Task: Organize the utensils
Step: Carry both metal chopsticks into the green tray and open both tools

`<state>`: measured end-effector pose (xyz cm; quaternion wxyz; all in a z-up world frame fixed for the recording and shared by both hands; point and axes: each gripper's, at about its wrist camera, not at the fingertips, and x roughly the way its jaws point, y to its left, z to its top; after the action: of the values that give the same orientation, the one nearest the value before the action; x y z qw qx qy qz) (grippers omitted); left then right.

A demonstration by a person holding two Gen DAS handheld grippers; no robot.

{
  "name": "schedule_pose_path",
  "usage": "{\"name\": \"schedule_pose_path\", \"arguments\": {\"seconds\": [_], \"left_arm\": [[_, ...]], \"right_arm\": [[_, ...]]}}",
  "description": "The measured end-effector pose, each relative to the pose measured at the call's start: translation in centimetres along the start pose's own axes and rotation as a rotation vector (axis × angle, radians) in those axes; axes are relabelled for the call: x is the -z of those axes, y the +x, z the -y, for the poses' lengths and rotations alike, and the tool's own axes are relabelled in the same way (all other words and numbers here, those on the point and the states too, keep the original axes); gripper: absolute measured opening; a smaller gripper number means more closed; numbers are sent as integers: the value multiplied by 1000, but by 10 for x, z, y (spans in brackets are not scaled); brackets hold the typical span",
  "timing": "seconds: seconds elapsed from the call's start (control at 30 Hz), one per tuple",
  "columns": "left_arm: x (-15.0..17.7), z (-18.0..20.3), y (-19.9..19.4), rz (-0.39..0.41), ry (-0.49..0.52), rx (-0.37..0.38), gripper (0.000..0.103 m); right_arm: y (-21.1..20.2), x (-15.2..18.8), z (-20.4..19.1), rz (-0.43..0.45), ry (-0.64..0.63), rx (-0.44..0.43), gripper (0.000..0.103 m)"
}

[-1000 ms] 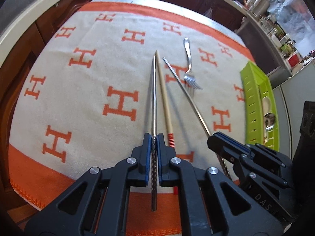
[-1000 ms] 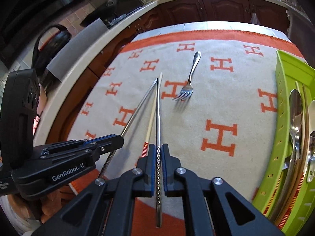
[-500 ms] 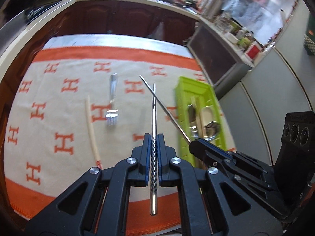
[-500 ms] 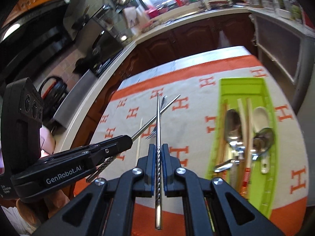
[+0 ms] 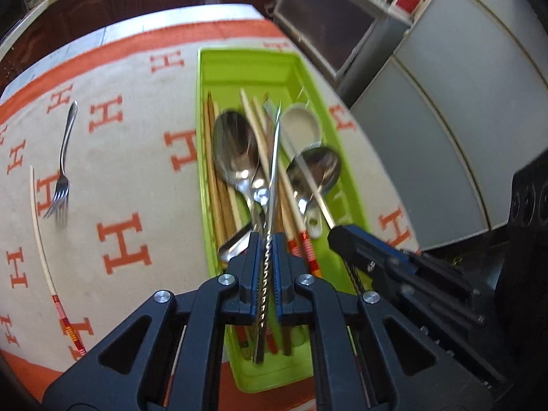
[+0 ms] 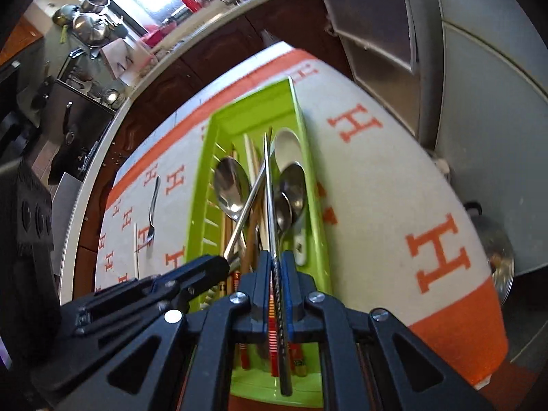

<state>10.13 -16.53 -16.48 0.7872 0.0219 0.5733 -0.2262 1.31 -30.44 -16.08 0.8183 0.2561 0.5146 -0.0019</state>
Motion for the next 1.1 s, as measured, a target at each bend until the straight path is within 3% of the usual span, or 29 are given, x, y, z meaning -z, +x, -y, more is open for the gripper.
{"name": "schedule_pose_path", "arguments": {"seconds": [0.13, 0.37, 1.0, 1.07, 1.1], "left_arm": [[6, -5, -1, -39, -4, 9, 4], [13, -23, -22, 1, -38, 29, 6], [29, -84, -69, 98, -130, -43, 7], [32, -94, -71, 102, -141, -54, 16], [33, -99, -73, 107, -149, -63, 28]], "right_arm": [[4, 1, -1, -16, -1, -15, 7], [6, 6, -12, -18, -42, -11, 7], [-5, 17, -58, 11, -160, 12, 7], [-4, 17, -64, 9, -171, 6, 7], [-4, 18, -68, 7, -179, 2, 7]]}}
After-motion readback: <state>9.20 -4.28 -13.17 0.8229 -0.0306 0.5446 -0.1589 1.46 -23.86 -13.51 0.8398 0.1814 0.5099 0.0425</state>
